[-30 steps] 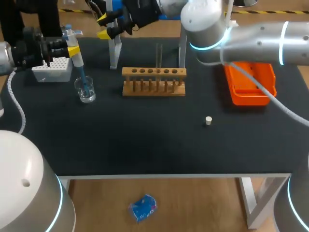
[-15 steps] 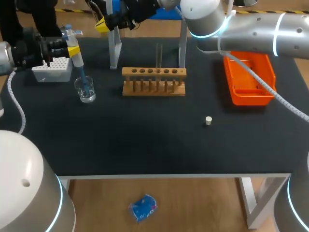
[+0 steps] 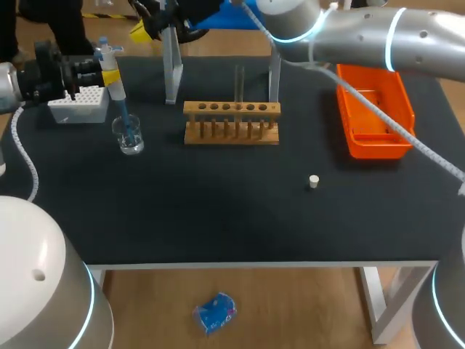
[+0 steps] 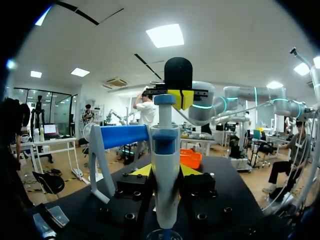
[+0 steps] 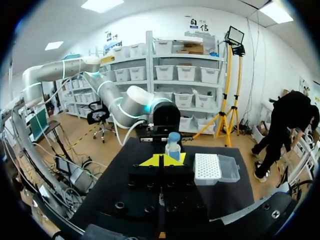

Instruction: Invert the test tube, pick up the pipette, mount the tip to pipette, aspirate from beaker and dispense into the tube, eject the tip, return the pipette, and cap with the stopper.

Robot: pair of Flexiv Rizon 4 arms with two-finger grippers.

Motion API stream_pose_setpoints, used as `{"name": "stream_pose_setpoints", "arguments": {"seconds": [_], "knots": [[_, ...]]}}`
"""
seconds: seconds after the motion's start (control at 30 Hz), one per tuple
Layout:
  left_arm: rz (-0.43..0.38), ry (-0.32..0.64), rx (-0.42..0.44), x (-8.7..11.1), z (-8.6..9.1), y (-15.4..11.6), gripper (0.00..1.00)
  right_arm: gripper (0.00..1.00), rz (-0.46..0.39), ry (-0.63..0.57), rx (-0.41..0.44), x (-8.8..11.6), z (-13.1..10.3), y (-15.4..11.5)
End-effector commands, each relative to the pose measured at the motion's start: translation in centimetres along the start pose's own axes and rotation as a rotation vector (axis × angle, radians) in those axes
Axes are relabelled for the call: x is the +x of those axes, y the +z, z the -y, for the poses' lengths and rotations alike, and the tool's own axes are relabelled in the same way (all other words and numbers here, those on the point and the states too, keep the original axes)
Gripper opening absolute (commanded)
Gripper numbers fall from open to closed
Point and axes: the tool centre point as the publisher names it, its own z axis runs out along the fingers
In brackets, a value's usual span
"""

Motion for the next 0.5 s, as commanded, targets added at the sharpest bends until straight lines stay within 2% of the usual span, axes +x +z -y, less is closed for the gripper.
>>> {"name": "stream_pose_setpoints", "arguments": {"seconds": [0.03, 0.17, 0.5], "knots": [[-0.001, 0.001, 0.001, 0.0, 0.0, 0.0, 0.00, 0.00, -0.111, -0.017, -0.037, -1.8, -0.5, 1.6], [-0.001, 0.001, 0.001, 0.0, 0.0, 0.0, 0.00, 0.00, -0.129, -0.043, -0.098, -2.1, -1.7, 2.2], [-0.001, 0.001, 0.001, 0.0, 0.0, 0.0, 0.00, 0.00, -0.157, -0.084, -0.151, -1.1, -3.6, 3.0]]}}
